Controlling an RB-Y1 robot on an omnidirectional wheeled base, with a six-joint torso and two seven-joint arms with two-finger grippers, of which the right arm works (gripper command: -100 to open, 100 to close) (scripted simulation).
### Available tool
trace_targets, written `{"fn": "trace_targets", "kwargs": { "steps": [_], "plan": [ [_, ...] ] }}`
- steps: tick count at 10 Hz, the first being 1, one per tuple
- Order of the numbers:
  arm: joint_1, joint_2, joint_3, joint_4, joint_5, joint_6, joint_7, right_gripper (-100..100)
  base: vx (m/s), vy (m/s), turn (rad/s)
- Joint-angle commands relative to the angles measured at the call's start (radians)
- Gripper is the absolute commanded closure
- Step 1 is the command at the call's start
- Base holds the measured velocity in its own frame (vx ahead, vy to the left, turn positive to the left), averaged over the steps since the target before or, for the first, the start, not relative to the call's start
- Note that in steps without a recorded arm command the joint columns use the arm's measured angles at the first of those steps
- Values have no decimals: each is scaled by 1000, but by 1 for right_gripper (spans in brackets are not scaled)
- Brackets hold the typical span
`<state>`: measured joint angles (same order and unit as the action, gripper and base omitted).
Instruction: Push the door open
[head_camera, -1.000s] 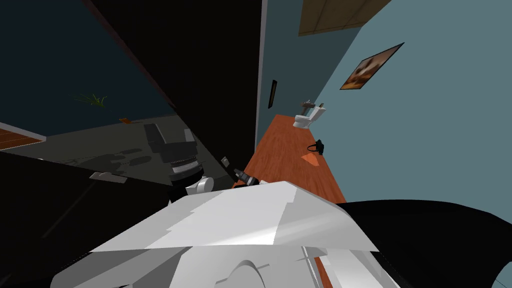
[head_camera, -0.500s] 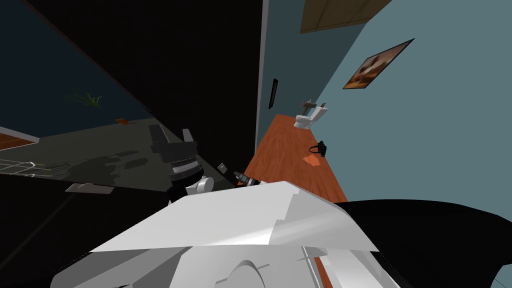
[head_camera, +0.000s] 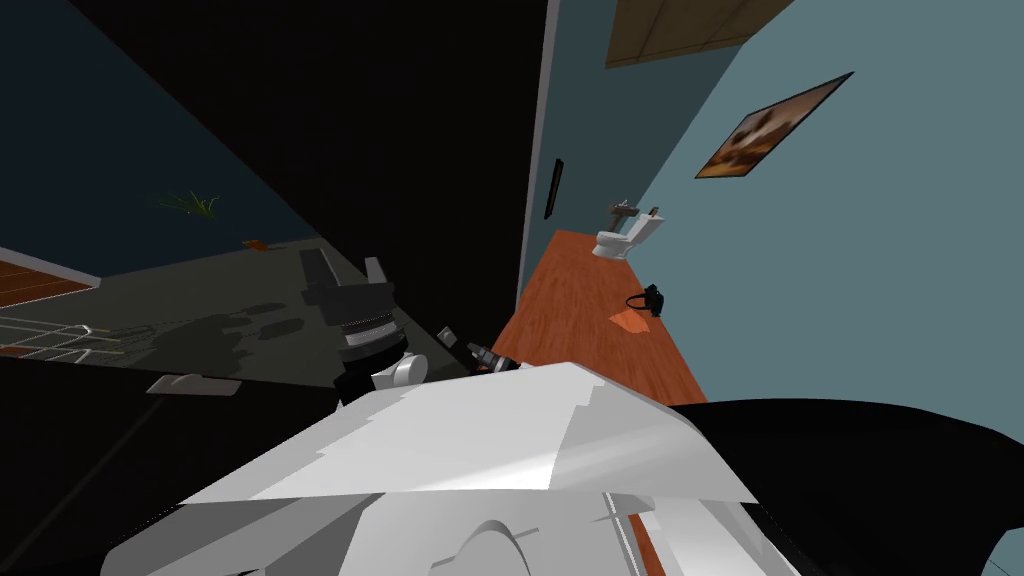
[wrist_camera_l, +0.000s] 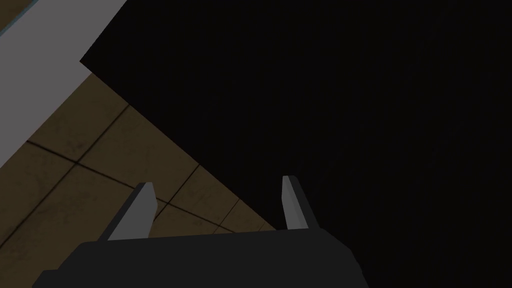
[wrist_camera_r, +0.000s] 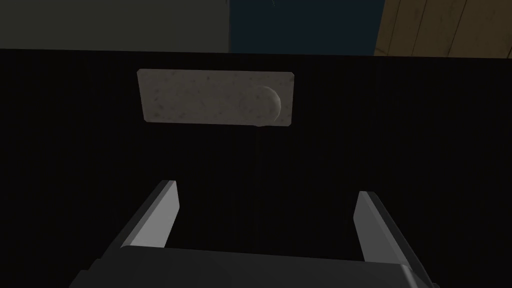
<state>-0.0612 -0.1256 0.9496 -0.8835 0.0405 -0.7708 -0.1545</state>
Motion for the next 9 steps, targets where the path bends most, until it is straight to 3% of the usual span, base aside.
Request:
{"fn": "trace_targets", "kwargs": {
  "steps": [1,5,6,9],
  "plan": [
    [1,4,-3,5,0,-2,2,-100,112,159,26],
    [3,12,-10,15,0,-5,6,-100,110,132,24],
    [3,12,-10,15,0,-5,6,100,-4,-9,-1],
    [3,12,-10,15,0,-5,6,100,-16,-22,2]
  ]
}}
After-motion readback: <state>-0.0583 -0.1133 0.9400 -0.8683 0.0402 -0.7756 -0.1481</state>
